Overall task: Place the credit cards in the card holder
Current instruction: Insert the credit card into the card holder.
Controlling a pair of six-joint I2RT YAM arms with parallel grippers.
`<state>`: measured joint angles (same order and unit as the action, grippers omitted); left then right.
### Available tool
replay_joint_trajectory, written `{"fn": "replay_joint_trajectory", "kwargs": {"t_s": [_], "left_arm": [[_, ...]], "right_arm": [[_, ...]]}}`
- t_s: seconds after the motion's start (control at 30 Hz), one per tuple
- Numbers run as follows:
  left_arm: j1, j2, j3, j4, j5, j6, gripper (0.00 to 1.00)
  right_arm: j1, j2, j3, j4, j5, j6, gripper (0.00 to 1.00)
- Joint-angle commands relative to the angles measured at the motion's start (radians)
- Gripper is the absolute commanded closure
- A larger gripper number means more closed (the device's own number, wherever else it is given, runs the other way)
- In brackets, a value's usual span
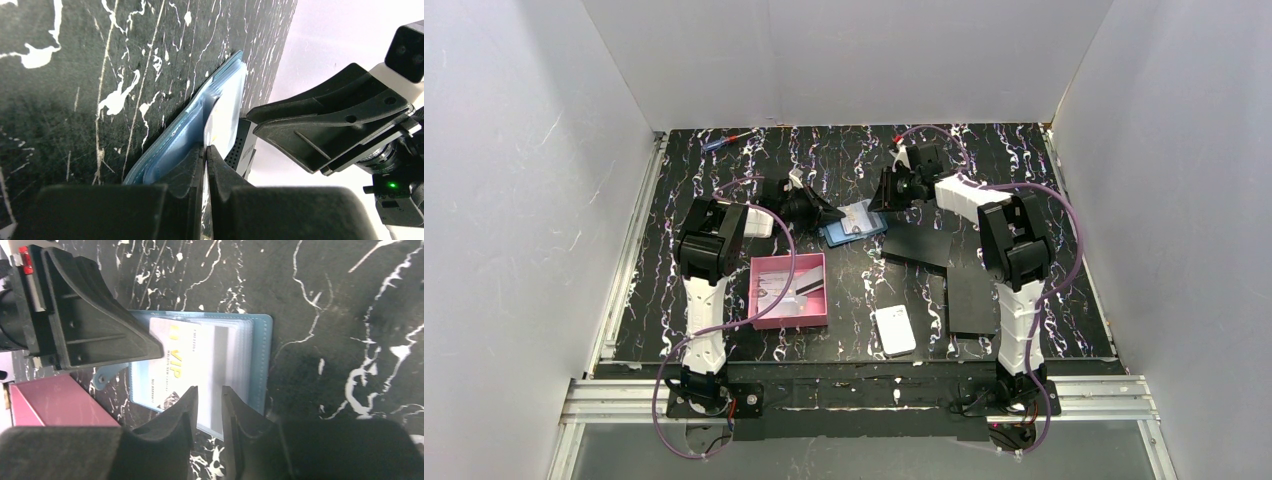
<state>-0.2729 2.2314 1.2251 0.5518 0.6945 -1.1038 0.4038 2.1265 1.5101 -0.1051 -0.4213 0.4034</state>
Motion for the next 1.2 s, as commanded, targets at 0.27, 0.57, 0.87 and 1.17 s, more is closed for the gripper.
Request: {"fn": "replay_joint_trajectory", "kwargs": {"t_s": [0.27, 0.57, 0.87, 1.17], "left_arm": [[-0.033, -0.027, 0.115, -0.247, -0.047, 0.115, 0.92], [-0.067, -0.006, 0.218, -0.416, -0.087, 0.179, 0.85], [-0.09, 0.018, 0.366, -0.662, -0.155, 0.276, 0.61], [-0.157, 0.068, 0.509, -0.786, -0.197, 0.27, 0.53]], "right_arm": [[-0.026, 0.031, 0.005, 0.022, -0.033, -0.062, 0.78], [-0.026, 0.047, -0.032, 0.084, -0.074, -0.012, 0.91], [-0.026, 0.049, -0.051, 0.096, -0.082, -0.003, 0.99], [-0.027, 0.045, -0.055, 0.096, -0.082, 0.021, 0.99]]}}
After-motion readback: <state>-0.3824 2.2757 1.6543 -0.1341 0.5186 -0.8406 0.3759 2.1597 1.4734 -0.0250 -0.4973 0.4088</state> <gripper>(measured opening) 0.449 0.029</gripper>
